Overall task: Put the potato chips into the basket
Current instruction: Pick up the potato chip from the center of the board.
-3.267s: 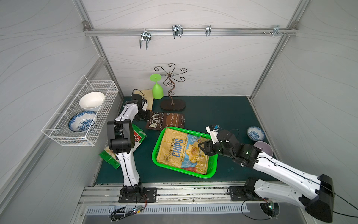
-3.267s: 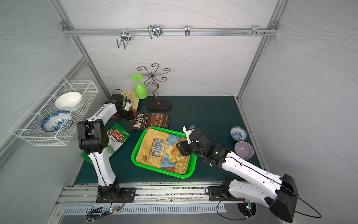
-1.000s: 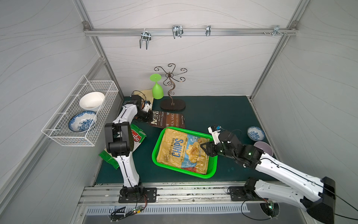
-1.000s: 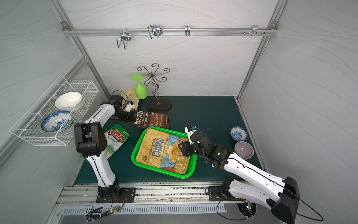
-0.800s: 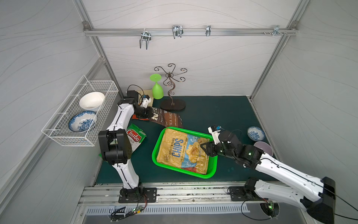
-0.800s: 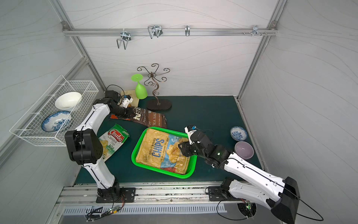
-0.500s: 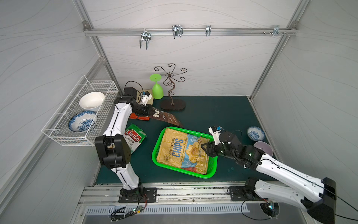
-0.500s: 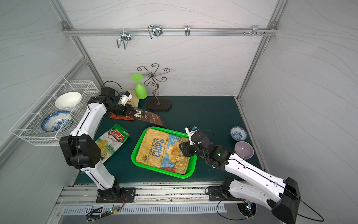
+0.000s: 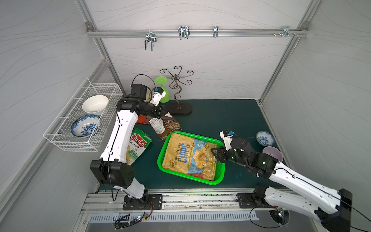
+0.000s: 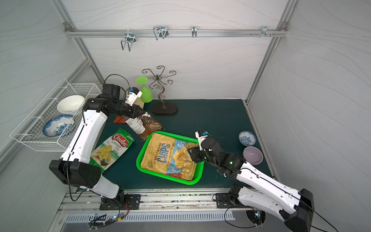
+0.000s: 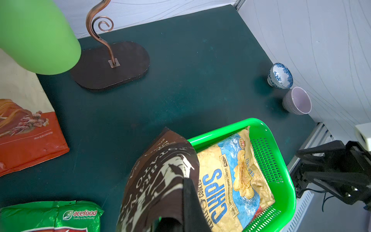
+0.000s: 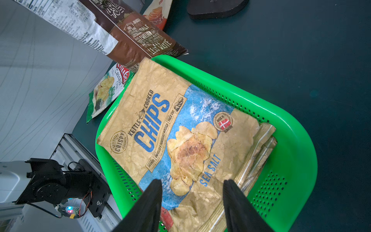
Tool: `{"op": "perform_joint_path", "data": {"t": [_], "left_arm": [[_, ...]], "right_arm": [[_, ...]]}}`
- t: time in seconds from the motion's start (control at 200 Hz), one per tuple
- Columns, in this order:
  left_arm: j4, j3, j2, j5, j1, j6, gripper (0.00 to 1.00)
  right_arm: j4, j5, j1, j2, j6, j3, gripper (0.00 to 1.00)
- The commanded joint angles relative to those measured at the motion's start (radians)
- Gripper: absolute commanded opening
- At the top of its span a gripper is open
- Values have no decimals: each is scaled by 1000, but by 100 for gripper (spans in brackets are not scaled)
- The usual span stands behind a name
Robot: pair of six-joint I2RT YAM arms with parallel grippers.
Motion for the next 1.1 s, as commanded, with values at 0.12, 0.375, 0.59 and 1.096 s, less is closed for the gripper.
{"op": "perform_joint_path", "data": {"t": [0.12, 0.375, 0.59, 1.096], "left_arm": [[-28, 142, -32, -17, -49, 30, 0], [-110, 253, -24, 38, -110, 26, 0], [-300, 407, 47, 135, -197, 80, 0], [-501, 534, 118, 159, -450, 194, 0]], "right_arm": [[-2, 33, -4, -34, 10, -17, 52], [6, 20, -4, -62, -8, -16, 53], [14, -1, -3, -137, -68, -20, 61], [-33, 26, -9, -218, -40, -52, 61]]}}
